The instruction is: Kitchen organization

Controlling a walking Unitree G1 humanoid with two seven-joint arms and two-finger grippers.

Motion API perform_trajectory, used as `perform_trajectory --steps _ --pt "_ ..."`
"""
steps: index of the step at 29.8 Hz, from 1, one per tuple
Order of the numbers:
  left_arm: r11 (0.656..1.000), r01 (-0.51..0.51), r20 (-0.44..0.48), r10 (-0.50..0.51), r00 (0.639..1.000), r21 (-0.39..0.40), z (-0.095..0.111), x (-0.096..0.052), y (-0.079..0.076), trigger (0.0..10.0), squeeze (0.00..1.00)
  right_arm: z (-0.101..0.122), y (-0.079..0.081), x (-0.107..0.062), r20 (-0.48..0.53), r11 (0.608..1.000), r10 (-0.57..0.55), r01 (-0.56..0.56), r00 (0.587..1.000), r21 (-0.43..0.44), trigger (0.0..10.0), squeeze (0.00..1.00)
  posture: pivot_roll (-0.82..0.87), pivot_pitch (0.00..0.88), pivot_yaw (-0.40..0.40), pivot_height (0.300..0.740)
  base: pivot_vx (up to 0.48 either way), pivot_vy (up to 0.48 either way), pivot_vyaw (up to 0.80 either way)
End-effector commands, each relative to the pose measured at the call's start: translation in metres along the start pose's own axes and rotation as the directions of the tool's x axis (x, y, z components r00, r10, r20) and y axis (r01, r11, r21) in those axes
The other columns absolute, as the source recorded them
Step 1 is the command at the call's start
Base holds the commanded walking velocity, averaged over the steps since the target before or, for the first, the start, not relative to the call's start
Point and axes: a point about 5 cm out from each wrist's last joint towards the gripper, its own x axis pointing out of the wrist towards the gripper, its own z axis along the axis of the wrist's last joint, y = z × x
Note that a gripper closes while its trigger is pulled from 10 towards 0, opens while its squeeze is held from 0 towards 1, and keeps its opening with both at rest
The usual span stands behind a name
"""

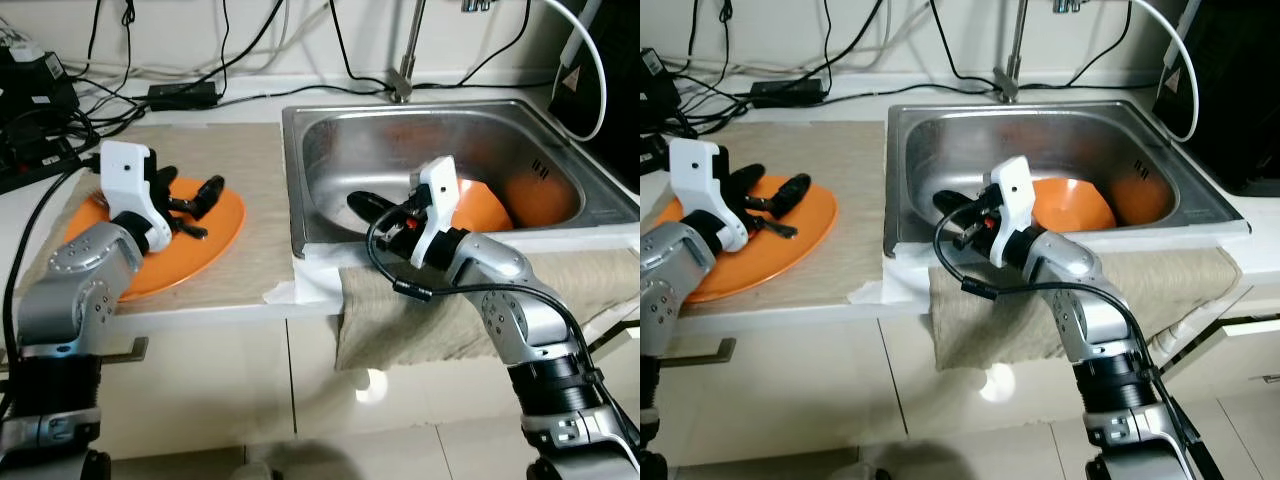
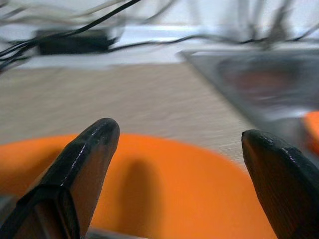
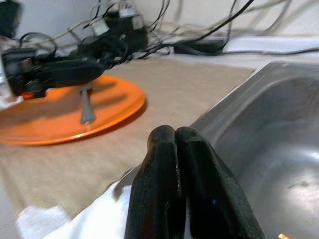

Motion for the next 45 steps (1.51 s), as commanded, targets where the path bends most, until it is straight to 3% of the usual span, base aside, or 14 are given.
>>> perform_trajectory --steps 1,8,15,25,33,39,45 --pt "0.997 -0.075 -0.035 0.074 0.997 -0.002 -0.002 0.001 0.008 10.0 0.00 0.005 0.003 0.000 0.007 1.000 0.021 -0.021 1.000 0.001 10.0 0.00 0.07 0.011 0.009 0.740 0.000 0.000 0.00" --pt "0.979 -0.202 -0.083 0.202 0.976 0.012 -0.015 -0.001 0.022 10.0 0.00 0.003 0.009 0.002 0.002 0.999 0.037 -0.037 0.999 0.024 10.0 0.00 0.08 0.017 0.010 0.740 0.000 0.000 0.00" --pt "0.956 -0.292 -0.084 0.294 0.952 0.032 -0.010 -0.003 0.035 10.0 0.00 -0.001 0.009 -0.001 -0.012 0.999 0.025 -0.024 1.000 0.044 10.0 0.00 0.08 0.022 0.018 0.740 0.000 0.000 0.00" --pt "0.938 -0.347 -0.151 0.346 0.926 0.023 -0.018 -0.004 0.039 10.0 0.00 -0.003 0.008 0.000 -0.022 0.998 0.014 -0.013 1.000 0.058 10.0 0.00 0.08 0.028 0.023 0.740 0.000 0.000 0.00" --pt "0.928 -0.366 -0.211 0.346 0.914 -0.065 -0.026 0.000 0.034 10.0 0.00 -0.005 0.008 0.000 -0.031 0.998 0.009 -0.007 0.999 0.061 10.0 0.00 0.08 0.022 0.022 0.740 0.000 0.000 0.00" --pt "0.920 -0.350 -0.241 0.305 0.921 -0.175 -0.028 0.005 0.023 10.0 0.00 -0.006 0.007 0.001 -0.037 0.998 0.007 -0.004 0.999 0.061 10.0 0.00 0.07 0.013 0.026 0.740 0.000 0.000 0.00" --pt "0.921 -0.368 -0.273 0.324 0.906 -0.125 -0.033 0.001 0.028 10.0 0.00 -0.007 0.007 0.000 -0.045 0.998 0.004 -0.001 0.999 0.060 10.0 0.00 0.08 0.007 0.027 0.740 0.000 0.000 0.00"
